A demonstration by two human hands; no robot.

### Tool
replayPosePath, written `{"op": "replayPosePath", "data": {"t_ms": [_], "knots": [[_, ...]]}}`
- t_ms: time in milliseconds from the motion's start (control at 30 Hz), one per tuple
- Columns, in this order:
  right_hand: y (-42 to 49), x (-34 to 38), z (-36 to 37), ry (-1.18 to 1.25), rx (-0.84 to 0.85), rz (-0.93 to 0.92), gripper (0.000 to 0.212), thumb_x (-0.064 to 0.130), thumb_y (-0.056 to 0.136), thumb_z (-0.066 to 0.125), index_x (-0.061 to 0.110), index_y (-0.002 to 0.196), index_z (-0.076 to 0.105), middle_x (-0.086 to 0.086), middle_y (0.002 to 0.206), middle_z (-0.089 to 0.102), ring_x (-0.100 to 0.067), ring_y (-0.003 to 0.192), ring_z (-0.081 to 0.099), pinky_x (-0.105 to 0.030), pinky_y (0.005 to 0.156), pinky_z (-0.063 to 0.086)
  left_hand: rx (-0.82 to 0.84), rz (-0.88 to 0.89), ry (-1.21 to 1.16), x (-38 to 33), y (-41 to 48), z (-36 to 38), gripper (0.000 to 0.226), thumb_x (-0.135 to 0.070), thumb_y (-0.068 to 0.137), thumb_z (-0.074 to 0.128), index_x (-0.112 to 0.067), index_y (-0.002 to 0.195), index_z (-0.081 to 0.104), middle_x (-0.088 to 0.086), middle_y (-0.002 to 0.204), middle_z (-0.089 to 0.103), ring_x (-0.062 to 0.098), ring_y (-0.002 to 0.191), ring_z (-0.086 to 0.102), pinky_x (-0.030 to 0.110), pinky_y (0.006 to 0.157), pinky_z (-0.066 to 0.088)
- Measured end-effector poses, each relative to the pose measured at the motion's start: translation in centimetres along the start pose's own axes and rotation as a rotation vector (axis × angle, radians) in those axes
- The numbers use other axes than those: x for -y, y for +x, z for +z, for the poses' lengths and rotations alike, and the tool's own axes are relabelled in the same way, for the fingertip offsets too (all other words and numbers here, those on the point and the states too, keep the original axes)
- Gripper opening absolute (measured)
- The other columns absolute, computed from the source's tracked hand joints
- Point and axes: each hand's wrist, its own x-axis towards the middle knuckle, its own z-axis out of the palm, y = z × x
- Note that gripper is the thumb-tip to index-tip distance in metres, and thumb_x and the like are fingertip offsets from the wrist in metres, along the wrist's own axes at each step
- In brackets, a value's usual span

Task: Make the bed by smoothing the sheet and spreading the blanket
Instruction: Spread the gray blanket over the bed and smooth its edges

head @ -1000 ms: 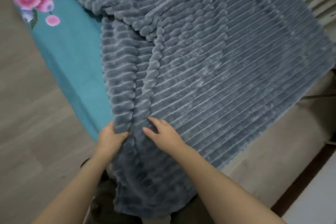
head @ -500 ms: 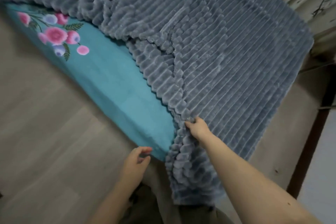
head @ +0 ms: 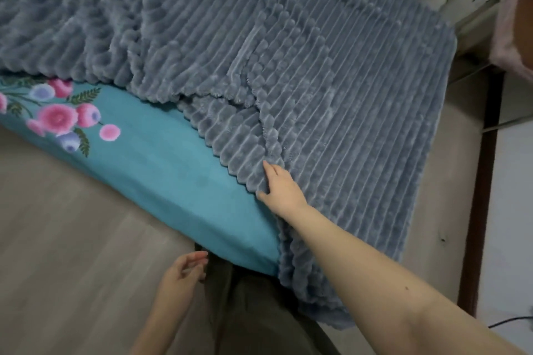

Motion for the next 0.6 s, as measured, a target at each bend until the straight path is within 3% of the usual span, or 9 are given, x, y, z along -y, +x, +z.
{"op": "replayPosePath", "data": {"t_ms": [133,167,233,300,367,500,600], "knots": [[4.0,1.9,-0.2,-0.006,0.092,0.072,0.097,0.032,0.087,0.063,0.019,0.154,-0.006,-0.007,0.151,0.027,-0.03,0.124,0.045,-0.041,0.091,0.049,0.027,-0.014,0.073,-3.7,3.6,-3.3,0.022,0.014,0.09,0.046,0.008,0.107,0.059,0.017,0.098,0.063,0.021,0.074,0.054,0.002,0.051,0.041],[4.9,2.3,-0.3,-0.024,0.092,0.104,0.096,0.028,0.087,0.063,0.019,0.154,-0.006,-0.01,0.146,0.032,-0.031,0.117,0.05,-0.039,0.083,0.05,0.029,-0.017,0.093,-4.9,4.7,-4.0,0.022,0.013,0.09,0.047,0.008,0.108,0.06,0.017,0.098,0.063,0.023,0.076,0.054,0.002,0.051,0.042],[6.5,3.7,-0.7,-0.03,0.066,0.171,0.079,0.021,0.087,0.059,0.017,0.152,0.013,-0.014,0.13,0.048,-0.033,0.103,0.057,-0.037,0.071,0.048,0.028,-0.019,0.119,-7.5,7.2,-5.4,0.021,0.011,0.091,0.048,0.008,0.109,0.061,0.016,0.098,0.063,0.024,0.08,0.054,0.002,0.052,0.042],[7.6,5.5,-1.1,0.088,0.118,0.197,0.052,0.021,0.086,0.054,0.014,0.135,0.039,-0.017,0.115,0.059,-0.035,0.099,0.06,-0.037,0.072,0.048,0.049,-0.033,0.154,-9.5,9.8,-6.2,0.022,0.008,0.093,0.048,0.007,0.11,0.061,0.018,0.102,0.064,0.023,0.078,0.053,0.002,0.052,0.042],[7.8,7.0,-0.7,0.236,0.207,0.202,0.039,0.023,0.083,0.05,0.016,0.121,0.051,-0.015,0.112,0.062,-0.034,0.099,0.06,-0.035,0.076,0.048,0.059,-0.05,0.176,-11.3,12.5,-6.3,0.023,0.006,0.095,0.044,0.007,0.112,0.06,0.023,0.11,0.064,0.024,0.079,0.055,0.003,0.051,0.042],[7.1,7.1,-1.6,0.527,0.278,0.259,0.037,0.023,0.079,0.053,0.019,0.114,0.062,-0.005,0.109,0.064,-0.024,0.098,0.059,-0.032,0.08,0.048,0.062,-0.098,0.097,-14.3,17.3,-4.9,0.031,0.006,0.098,0.035,0.01,0.125,0.049,0.028,0.119,0.059,0.021,0.077,0.057,0.01,0.053,0.047],[6.3,5.9,-2.0,0.739,0.322,0.309,0.041,0.015,0.079,0.057,0.015,0.12,0.062,-0.001,0.108,0.063,-0.018,0.102,0.059,-0.027,0.084,0.048,0.129,-0.19,-0.063,-15.9,19.8,-3.3,0.029,-0.001,0.098,0.045,0.007,0.125,0.053,0.023,0.105,0.065,0.019,0.075,0.06,0.023,0.064,0.056]]}}
